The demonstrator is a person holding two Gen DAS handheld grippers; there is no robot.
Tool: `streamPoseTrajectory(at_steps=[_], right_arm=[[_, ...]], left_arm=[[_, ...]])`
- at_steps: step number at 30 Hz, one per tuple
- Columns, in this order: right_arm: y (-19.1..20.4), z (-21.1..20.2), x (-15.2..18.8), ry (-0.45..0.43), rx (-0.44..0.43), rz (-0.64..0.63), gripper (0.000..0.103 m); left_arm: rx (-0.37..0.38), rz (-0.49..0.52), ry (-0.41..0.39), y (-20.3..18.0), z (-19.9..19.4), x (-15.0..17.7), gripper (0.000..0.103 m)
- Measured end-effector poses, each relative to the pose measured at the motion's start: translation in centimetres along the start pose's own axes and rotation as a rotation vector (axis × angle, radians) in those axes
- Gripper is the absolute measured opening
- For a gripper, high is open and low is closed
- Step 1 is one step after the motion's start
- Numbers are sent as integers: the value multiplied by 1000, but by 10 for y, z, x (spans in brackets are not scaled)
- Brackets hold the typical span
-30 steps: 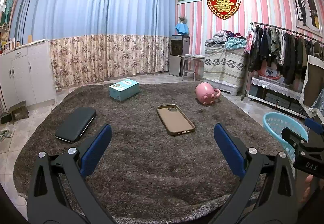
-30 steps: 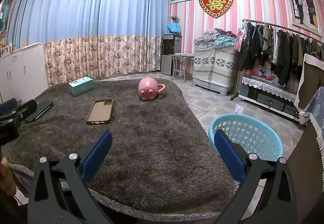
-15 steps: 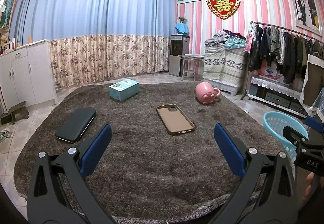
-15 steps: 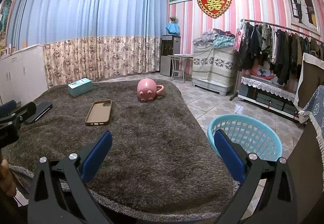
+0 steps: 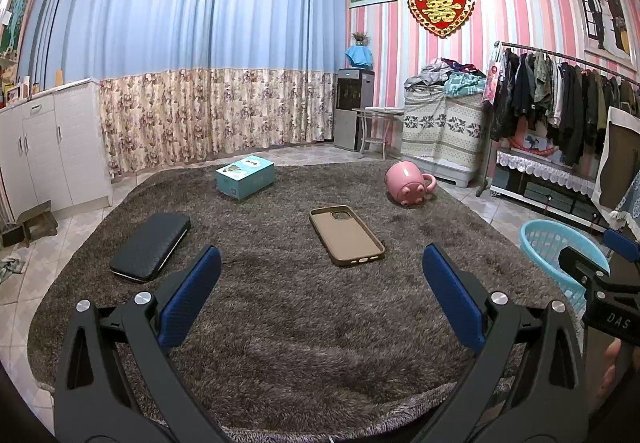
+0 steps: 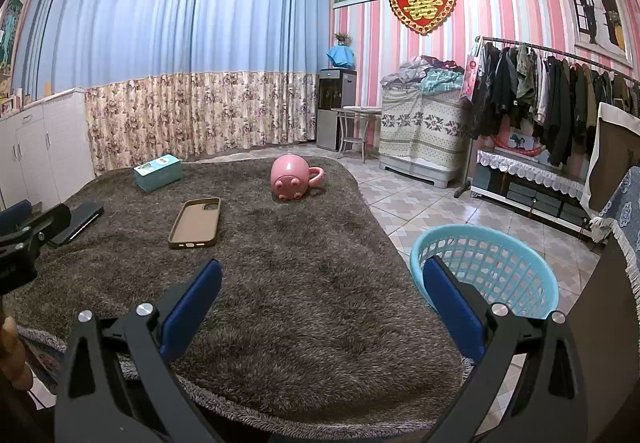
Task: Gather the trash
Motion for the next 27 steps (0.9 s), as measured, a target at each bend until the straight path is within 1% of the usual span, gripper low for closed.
streamPoseTrajectory(at_steps=[27], right_arm=[[-1,-1,-1,2,0,1,99]], left_arm=[[-1,0,-2,1,0,1,98]])
Point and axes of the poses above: each gripper's, at about its wrist camera, not at the fingertips, and z roughly the way its jaws point, y to its left, x to its underside, the point moved 2 cm from there along z, roughly the way its jaws point, and after that the axes turned 5 degrees about z, right-handed, at the moved point
